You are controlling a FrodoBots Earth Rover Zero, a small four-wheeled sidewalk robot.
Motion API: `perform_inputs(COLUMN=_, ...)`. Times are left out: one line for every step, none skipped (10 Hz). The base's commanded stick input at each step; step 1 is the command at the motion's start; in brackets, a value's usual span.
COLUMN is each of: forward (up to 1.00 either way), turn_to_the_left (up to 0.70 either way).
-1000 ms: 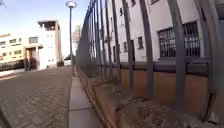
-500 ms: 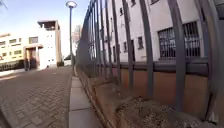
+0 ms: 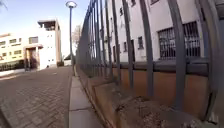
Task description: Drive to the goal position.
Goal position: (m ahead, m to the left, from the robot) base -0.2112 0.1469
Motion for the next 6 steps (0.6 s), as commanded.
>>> perform_inputs(forward=-0.35, turn_to_the_left=0.00)
perform_inputs(forward=-0.82, turn_to_the_left=0.00)
perform_inputs(forward=-1.00, turn_to_the_left=0.00)
perform_inputs(forward=-1.00, turn_to_the_left=0.00)
perform_inputs(forward=1.00, turn_to_the_left=0.27)
perform_inputs(forward=1.00, turn_to_the_left=0.27)
